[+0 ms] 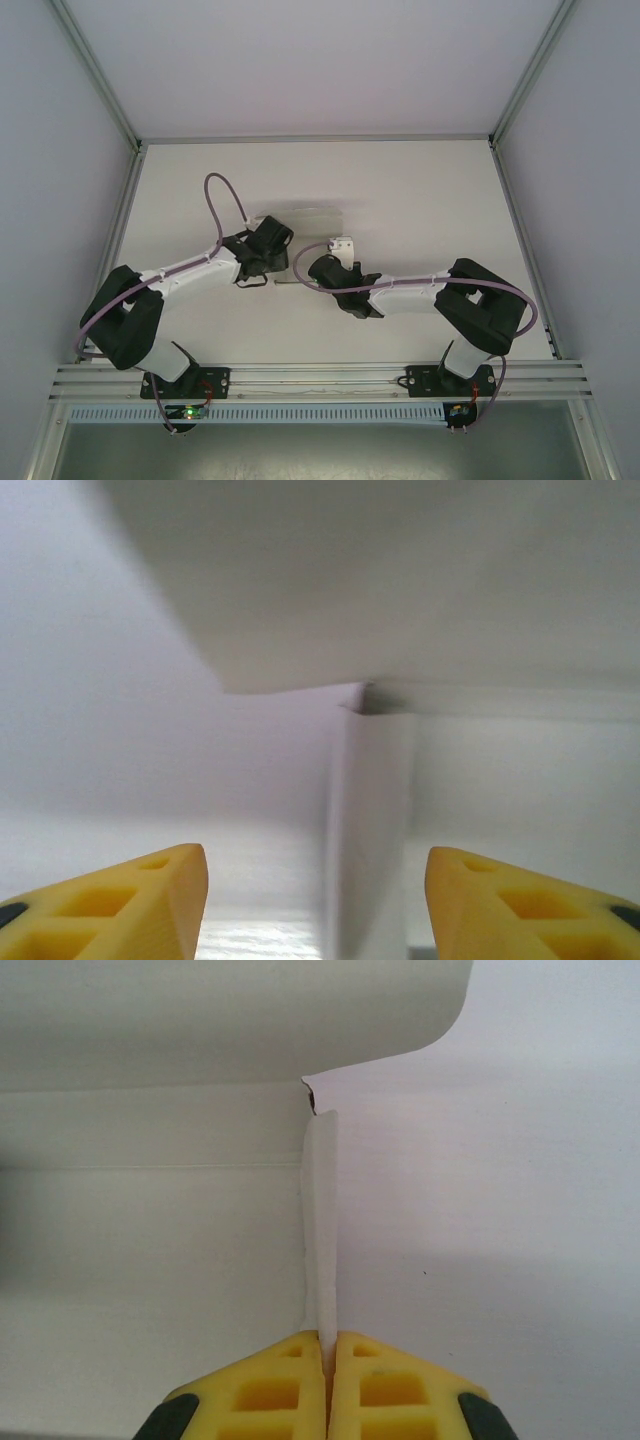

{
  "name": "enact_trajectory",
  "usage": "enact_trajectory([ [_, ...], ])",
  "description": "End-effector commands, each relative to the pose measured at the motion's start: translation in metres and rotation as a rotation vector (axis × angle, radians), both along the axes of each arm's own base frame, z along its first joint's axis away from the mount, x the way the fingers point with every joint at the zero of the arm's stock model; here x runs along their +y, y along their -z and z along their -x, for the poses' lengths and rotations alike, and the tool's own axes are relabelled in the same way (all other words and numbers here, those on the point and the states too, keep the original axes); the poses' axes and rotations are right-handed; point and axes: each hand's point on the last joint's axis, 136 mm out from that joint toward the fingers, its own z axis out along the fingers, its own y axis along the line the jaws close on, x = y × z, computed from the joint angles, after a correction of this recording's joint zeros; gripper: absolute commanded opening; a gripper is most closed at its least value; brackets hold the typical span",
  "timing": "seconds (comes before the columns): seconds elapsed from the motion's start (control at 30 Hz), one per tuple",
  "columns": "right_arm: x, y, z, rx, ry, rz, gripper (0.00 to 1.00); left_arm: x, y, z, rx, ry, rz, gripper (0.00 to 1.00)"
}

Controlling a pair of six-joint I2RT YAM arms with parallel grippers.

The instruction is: Assemble paper box

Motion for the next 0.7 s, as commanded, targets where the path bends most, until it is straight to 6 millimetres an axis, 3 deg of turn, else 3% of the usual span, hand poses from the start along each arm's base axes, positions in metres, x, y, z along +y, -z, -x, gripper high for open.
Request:
enact_trajectory([
  [0.0, -0.005, 0.011, 0.003, 0.025, 0.015, 0.039, 0.00, -0.001, 0.021, 0.002, 0.038, 0.011, 0.055, 0.58],
  [0.13, -0.003, 0.014, 0.003, 0.031, 0.010, 0.046, 0.00, -0.013, 0.029, -0.001, 0.072, 0.036, 0.100, 0.50],
  [0.3, -0.008, 0.014, 0.003, 0.025, 0.022, 0.050, 0.00, 0.007, 0.047, 0.004, 0.135, -0.018, 0.005, 0.30],
  [0.57, -0.020, 0.012, 0.002, 0.010, 0.052, 0.068, 0.00, 0.049, 0.069, 0.016, 0.202, -0.098, -0.216, 0.14],
  [0.67, -0.028, 0.008, 0.002, -0.008, 0.071, 0.084, 0.00, 0.063, 0.074, 0.022, 0.231, -0.108, -0.318, 0.00],
])
